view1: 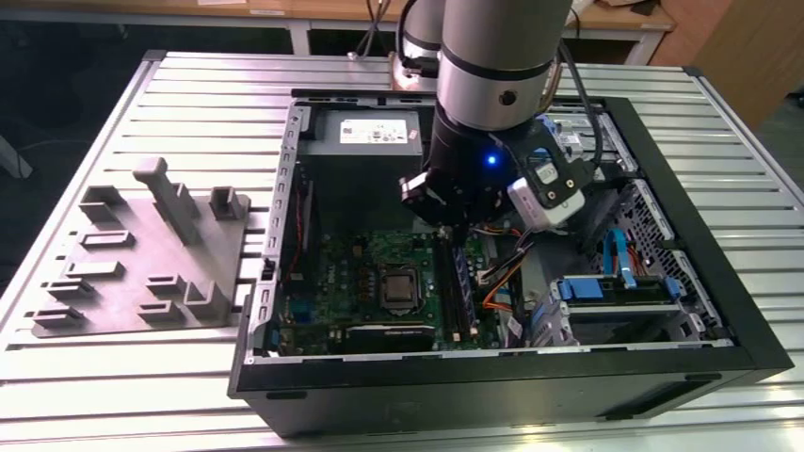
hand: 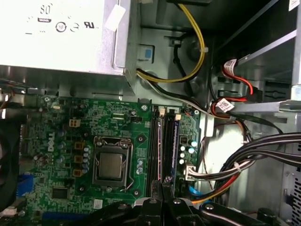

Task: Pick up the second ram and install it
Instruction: 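Insert the second ram into the second slot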

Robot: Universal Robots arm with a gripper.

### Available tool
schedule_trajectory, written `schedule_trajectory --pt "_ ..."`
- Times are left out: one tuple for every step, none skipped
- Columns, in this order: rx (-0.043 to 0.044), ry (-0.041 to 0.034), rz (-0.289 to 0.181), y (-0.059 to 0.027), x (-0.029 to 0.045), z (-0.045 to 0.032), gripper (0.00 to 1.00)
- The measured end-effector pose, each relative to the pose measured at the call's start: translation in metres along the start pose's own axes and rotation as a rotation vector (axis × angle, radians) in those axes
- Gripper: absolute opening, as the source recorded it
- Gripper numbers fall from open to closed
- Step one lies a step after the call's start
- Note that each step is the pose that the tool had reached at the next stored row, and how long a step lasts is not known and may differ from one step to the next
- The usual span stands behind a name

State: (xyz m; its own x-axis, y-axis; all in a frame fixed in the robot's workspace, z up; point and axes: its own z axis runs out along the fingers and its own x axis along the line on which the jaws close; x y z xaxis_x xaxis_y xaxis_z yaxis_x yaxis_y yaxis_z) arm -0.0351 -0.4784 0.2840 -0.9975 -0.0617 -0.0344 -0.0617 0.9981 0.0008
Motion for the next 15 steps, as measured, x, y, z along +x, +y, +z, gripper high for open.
schedule_trajectory --pt "0.0 0.0 0.0 0.0 0.0 0.0013 0.11" --pt "0.0 0.0 0.0 0.0 0.0 0.0017 0.11" --pt "0.0001 0.0 0.0 0.0 0.0001 0.0017 0.11" --pt "0.0003 0.0001 0.0 0.0 0.0001 0.0017 0.11" --pt "0.0001 0.0 0.0 0.0 0.0001 0.0021 0.11" --pt "-0.0002 -0.0002 0.003 0.0 0.0001 0.003 0.11" --pt "0.0002 -0.0001 0.009 0.0 0.0001 0.0039 0.11" --pt "0.0004 0.0 0.012 0.0 0.0001 0.0045 0.11" --pt "0.0005 0.0 0.013 0.0 0.0001 0.0048 0.11" --pt "0.0008 0.0001 0.013 0.0 0.0002 0.0048 0.11" --pt "0.0007 0.0001 0.013 0.0 0.0002 0.0051 0.11" --pt "0.0003 -0.0001 0.013 0.0 0.0002 0.0056 0.11" --pt "0.0001 -0.0002 0.013 0.0 0.0002 0.0065 0.11" --pt "0.0004 -0.0001 0.013 0.0 0.0003 0.0079 0.11" --pt "0.0006 0.0 0.014 0.0 0.0003 0.0097 0.11"
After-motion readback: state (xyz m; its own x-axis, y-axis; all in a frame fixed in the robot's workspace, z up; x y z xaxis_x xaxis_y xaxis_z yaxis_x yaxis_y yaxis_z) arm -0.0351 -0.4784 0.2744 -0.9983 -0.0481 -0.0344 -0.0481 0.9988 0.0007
